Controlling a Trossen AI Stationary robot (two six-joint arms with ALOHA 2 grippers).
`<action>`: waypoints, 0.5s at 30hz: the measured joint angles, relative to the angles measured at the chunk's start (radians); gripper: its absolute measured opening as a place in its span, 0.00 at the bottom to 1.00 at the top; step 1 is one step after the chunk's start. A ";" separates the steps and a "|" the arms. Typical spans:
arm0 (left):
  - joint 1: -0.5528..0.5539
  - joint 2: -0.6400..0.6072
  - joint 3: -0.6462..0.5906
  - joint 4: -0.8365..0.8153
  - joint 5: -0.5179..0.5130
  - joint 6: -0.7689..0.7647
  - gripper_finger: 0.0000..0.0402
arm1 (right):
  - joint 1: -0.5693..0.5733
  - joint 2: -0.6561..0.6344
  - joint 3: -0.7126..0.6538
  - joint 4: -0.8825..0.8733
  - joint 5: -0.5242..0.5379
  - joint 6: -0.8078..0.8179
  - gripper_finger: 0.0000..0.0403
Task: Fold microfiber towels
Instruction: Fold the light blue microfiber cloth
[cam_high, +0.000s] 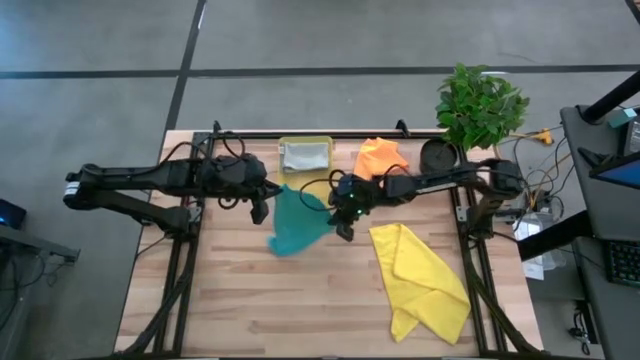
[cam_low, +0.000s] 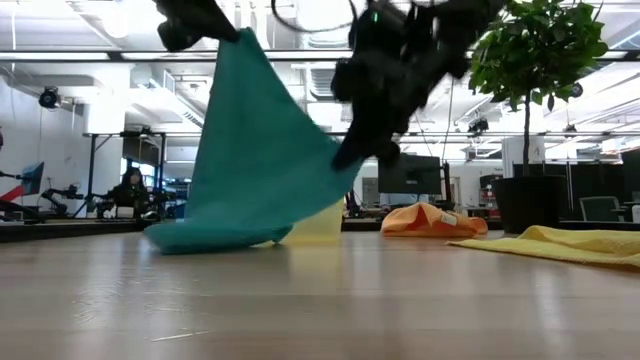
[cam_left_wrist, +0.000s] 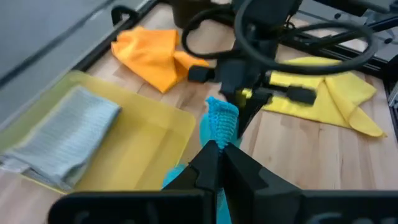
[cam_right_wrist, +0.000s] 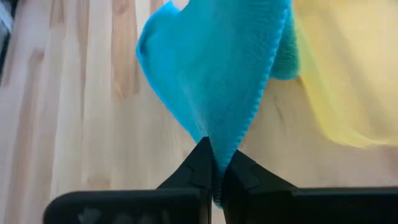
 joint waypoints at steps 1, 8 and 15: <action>0.000 -0.006 0.004 0.003 -0.009 0.011 0.00 | 0.000 -0.027 0.028 -0.076 0.020 -0.036 0.02; 0.019 -0.058 0.005 0.003 -0.137 0.122 0.00 | -0.022 -0.163 0.268 -0.503 0.248 -0.259 0.02; 0.108 -0.097 0.006 0.105 -0.238 0.344 0.00 | -0.130 -0.191 0.488 -0.683 0.429 -0.342 0.02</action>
